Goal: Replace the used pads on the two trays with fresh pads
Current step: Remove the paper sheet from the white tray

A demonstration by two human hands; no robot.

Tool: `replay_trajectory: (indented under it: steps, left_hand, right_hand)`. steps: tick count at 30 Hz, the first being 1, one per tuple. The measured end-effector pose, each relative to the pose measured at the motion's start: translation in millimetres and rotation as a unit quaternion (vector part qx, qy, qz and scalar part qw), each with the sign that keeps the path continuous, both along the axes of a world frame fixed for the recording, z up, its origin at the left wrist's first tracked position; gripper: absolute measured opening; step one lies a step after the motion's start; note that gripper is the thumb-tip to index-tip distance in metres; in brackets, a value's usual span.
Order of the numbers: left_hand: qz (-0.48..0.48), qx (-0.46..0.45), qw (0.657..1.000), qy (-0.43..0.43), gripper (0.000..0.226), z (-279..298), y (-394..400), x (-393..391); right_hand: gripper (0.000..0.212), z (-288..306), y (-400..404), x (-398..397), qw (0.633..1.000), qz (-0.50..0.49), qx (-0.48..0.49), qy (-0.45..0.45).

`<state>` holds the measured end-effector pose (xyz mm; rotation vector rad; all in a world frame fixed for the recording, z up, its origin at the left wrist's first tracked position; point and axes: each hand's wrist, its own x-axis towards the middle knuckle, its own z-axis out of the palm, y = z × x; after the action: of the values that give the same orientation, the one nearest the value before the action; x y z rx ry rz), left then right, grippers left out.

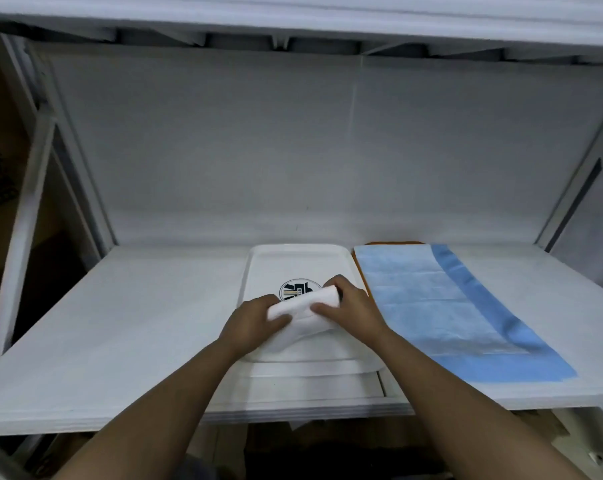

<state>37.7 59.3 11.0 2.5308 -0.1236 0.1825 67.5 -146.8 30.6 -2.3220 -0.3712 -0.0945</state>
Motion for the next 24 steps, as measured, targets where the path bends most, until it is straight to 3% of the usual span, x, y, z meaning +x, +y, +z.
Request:
replay_trajectory:
  steps: [3, 7, 12, 18, 22, 24]
  left_hand:
    - [-0.020, -0.062, 0.996, 0.063, 0.013, 14, 5, -8]
    - [-0.084, -0.160, 0.968, 0.175, 0.020, 36, -8, -34]
    - [-0.113, -0.195, 0.946, 0.233, 0.027, 38, -24, -63]
    - [-0.094, -0.167, 0.960, 0.202, 0.035, 4, -45, -98]
    - [-0.112, -0.202, 0.943, 0.238, 0.036, -5, -46, -119]
    - [-0.119, -0.247, 0.914, 0.299, 0.034, -16, -41, -131]
  right_hand:
    - [0.025, 12, 0, -9, 0.980, 0.008, 0.186, 0.070]
    - [0.019, 22, -2, -32, 0.964, 0.045, 0.245, 0.095]
    - [0.015, 30, -9, -56, 0.969, 0.078, 0.206, 0.114]
    - [0.030, 18, -32, -90, 0.978, 0.120, 0.046, 0.161]
    - [0.028, 0, -50, -109, 0.972, 0.080, 0.115, 0.187]
    - [0.022, -19, -59, -122, 0.962, 0.051, 0.169, 0.209]
